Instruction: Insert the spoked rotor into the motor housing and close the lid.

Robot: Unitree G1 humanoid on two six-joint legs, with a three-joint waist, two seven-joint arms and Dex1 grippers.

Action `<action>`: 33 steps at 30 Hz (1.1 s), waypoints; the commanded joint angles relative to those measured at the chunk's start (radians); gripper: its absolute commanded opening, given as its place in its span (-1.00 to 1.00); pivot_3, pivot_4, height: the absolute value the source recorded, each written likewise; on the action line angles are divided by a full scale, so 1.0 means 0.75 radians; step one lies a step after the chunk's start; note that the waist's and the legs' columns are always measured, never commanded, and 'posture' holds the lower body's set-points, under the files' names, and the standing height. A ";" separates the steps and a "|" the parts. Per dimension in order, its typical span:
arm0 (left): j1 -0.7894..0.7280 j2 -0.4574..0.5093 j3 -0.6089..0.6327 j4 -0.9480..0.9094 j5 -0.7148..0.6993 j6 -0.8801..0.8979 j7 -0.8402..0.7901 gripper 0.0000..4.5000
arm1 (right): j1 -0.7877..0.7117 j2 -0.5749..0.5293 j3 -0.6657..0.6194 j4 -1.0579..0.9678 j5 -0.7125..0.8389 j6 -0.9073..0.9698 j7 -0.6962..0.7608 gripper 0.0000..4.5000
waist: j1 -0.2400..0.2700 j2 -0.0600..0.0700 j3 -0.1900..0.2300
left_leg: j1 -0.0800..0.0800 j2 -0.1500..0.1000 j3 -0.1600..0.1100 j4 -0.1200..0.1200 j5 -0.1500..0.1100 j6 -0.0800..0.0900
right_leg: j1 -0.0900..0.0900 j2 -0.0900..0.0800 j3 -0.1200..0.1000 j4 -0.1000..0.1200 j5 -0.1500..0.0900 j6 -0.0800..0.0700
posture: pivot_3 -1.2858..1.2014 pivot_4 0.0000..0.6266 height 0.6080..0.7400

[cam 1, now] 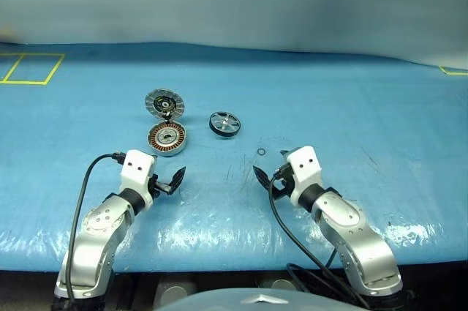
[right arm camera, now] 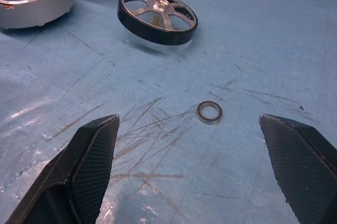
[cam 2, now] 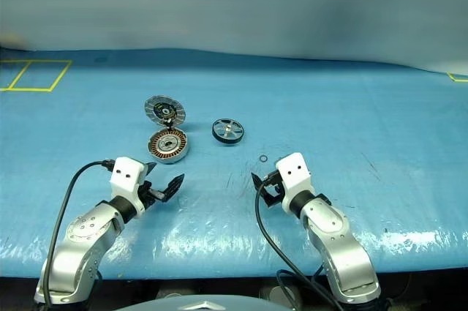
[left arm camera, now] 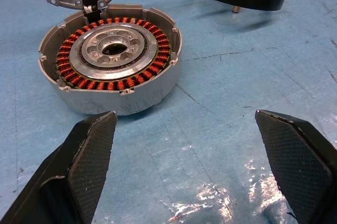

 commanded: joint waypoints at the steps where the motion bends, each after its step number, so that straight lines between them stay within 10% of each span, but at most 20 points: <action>1: -0.015 -0.006 0.011 -0.048 -0.020 -0.003 0.002 0.99 | -0.026 -0.007 0.003 -0.045 0.010 0.004 0.011 0.99 | 0.000 0.000 0.000 | 0.000 0.000 0.000 0.000 0.000 0.000 | 0.000 0.000 0.000 0.000 0.000 0.000 | 0.03 -0.52 1.00; 33: -0.029 0.015 0.004 -0.059 -0.030 0.041 -0.001 0.99 | -0.013 0.023 0.013 -0.033 0.001 -0.011 -0.022 0.99 | 0.000 0.000 0.000 | 0.000 0.000 0.000 0.000 0.000 0.000 | 0.000 0.000 0.000 0.000 0.000 0.000 | 0.03 -0.52 1.00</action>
